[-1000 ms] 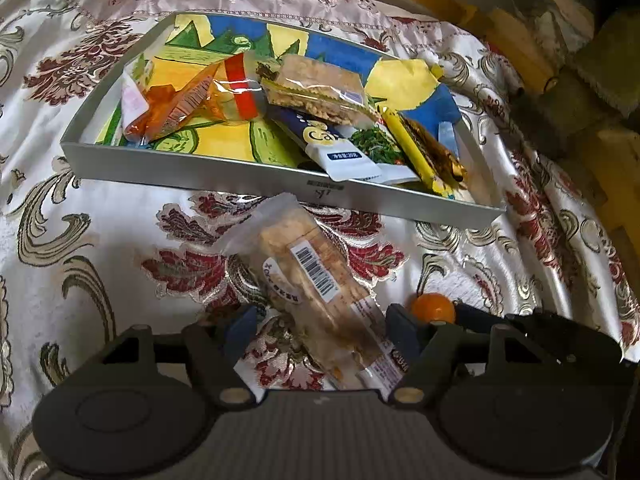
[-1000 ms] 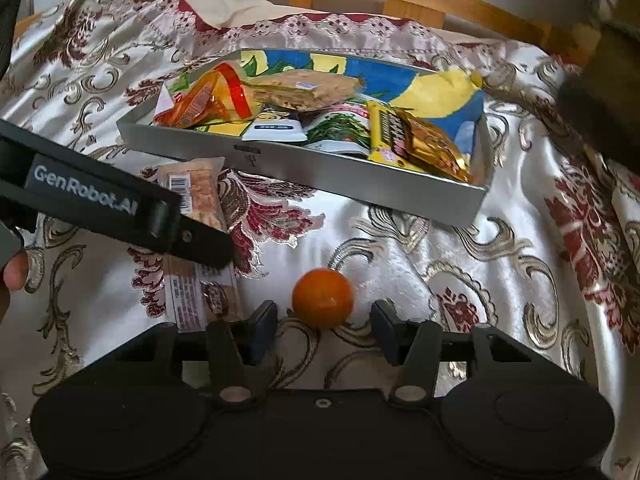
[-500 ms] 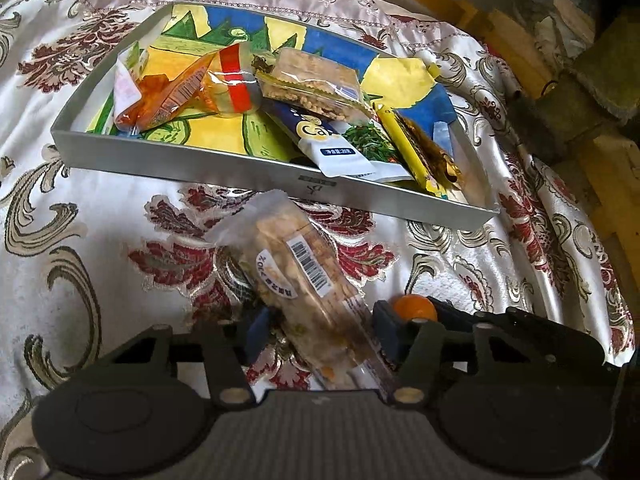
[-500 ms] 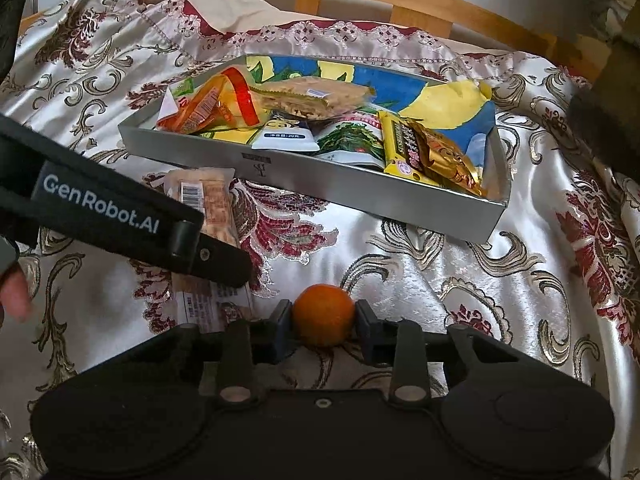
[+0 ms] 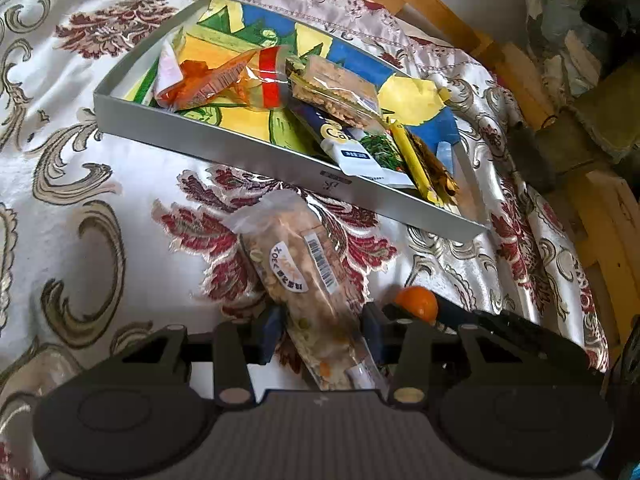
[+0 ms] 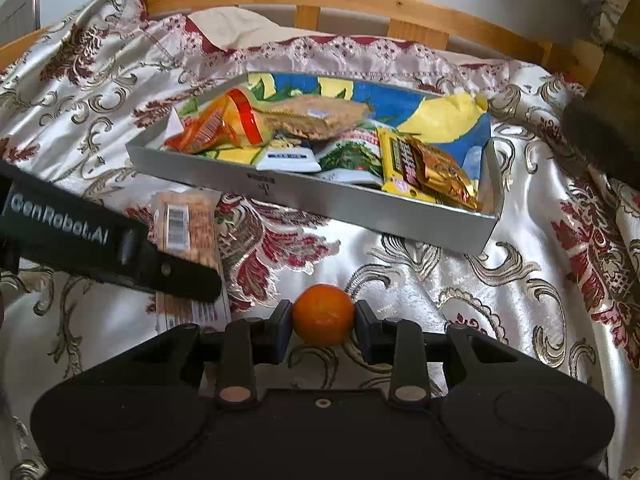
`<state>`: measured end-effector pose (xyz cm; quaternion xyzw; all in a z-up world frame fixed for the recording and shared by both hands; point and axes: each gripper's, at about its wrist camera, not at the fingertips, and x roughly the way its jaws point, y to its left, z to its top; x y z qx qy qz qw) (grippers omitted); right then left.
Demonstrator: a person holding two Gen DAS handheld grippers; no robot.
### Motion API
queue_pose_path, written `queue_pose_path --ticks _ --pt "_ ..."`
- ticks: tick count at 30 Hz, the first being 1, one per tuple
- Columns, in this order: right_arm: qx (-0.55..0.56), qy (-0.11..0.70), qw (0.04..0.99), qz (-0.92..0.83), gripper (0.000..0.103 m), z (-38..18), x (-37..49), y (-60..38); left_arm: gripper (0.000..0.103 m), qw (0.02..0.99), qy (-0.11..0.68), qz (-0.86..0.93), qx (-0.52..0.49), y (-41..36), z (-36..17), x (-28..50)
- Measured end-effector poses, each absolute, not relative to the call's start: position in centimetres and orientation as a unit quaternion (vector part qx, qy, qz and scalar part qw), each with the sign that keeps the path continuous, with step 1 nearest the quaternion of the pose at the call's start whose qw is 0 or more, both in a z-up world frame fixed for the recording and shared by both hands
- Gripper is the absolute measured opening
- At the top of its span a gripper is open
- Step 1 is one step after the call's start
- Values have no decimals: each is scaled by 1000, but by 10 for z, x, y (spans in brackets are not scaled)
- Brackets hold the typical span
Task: Organize snacks
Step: 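Grasp the nut bar with the left tool while the right tool grasps the orange, then carry the nut bar with the left tool into the tray while the right tool carries the orange there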
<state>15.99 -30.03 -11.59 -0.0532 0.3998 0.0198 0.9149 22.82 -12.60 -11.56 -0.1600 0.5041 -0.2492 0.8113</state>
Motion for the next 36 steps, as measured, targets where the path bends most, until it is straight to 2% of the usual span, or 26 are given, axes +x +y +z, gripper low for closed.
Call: queue_pose_path --ticks 10,18,29,36 --pt "-39 361 932 15 35 -93 146 -300 45 840 462 -244 -145 -120 -91 203" --pt "-22 295 955 2 35 -70 137 -303 45 881 406 -216 -110 -118 -47 197" --pt "4 216 976 -25 35 -57 161 -311 45 902 367 -199 -112 -122 -22 243" --pt "26 198 979 -39 35 -61 193 -321 45 900 360 -198 -146 -121 -19 290"
